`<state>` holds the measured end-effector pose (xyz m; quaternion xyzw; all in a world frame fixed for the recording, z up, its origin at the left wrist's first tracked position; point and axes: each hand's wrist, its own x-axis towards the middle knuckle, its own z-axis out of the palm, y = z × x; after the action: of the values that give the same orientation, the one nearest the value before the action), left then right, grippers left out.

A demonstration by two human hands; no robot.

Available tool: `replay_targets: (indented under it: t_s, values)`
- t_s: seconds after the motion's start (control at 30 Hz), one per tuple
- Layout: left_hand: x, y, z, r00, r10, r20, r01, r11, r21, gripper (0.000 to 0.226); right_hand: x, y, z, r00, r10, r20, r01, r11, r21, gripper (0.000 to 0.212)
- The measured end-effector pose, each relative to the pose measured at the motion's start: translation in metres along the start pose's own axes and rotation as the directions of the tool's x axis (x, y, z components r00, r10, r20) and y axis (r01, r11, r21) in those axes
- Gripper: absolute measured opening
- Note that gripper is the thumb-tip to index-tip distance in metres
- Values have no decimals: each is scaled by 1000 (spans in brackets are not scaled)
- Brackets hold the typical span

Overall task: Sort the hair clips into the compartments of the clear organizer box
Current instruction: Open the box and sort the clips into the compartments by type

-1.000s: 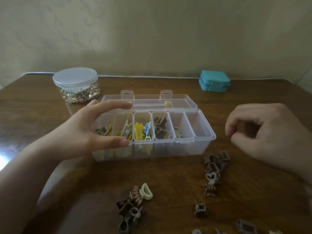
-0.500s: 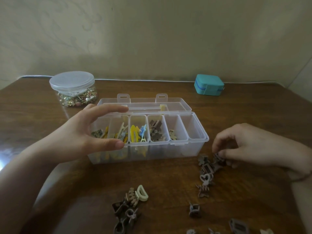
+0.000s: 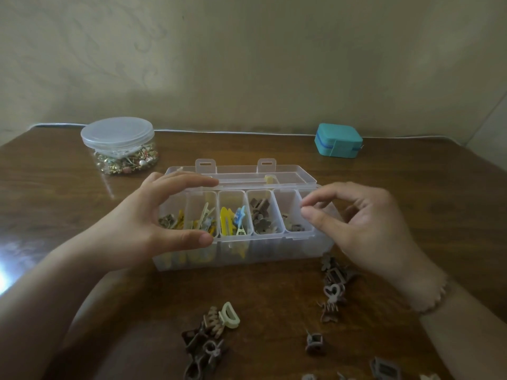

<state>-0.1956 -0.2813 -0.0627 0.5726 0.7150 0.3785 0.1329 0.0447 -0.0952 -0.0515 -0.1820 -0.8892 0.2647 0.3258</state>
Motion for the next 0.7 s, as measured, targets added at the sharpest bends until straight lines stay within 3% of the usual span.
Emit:
replay_targets:
  t_s: [0.17,0.2,0.23,0.27,0.3,0.33,0.37,0.4,0.57,0.6,0.63,0.7]
  values:
    - [0,-1,-1,999,-30,24,31,999,-17,82,4,5,-36,992,-12,-126,9,1000,-17,19]
    - [0,-1,-2,999,-32,27,33,999,-21,81,6,10,-48,1000,9,-27,-11,998,-55,26]
    - [0,-1,-2,999,-36,26,37,999,-24,82,7,16,-60,984,57,166,-35,990,-133,29]
    - [0,0,-2,999,-46,24,47,999,-28,83,7,22,-68,902,154,403,-65,972,-224,29]
    - [0,0,-2,998,-60,23,60,998,-34,84,7,25,-72,746,286,601,-112,944,-310,32]
    - [0,1,-2,997,-71,24,72,997,-37,85,7,27,-71,582,391,713,-155,914,-374,34]
    - [0,1,-2,997,-76,26,77,996,-36,85,6,30,-67,485,438,757,-183,897,-402,36]
    - [0,1,-2,997,-76,27,76,997,-32,85,5,31,-61,469,442,764,-190,896,-401,35]
    - [0,0,-3,996,-80,32,81,996,-40,84,6,34,-62,515,408,754,-165,910,-379,17]
    - [0,0,-2,996,-79,33,80,996,-37,84,6,35,-68,556,413,721,-162,905,-394,17]
    - [0,0,-2,997,-77,31,78,996,-38,84,8,35,-73,654,394,645,-165,907,-387,16]
    - [0,0,-1,998,-59,19,59,998,-37,82,9,33,-72,912,270,308,-191,946,-262,12]
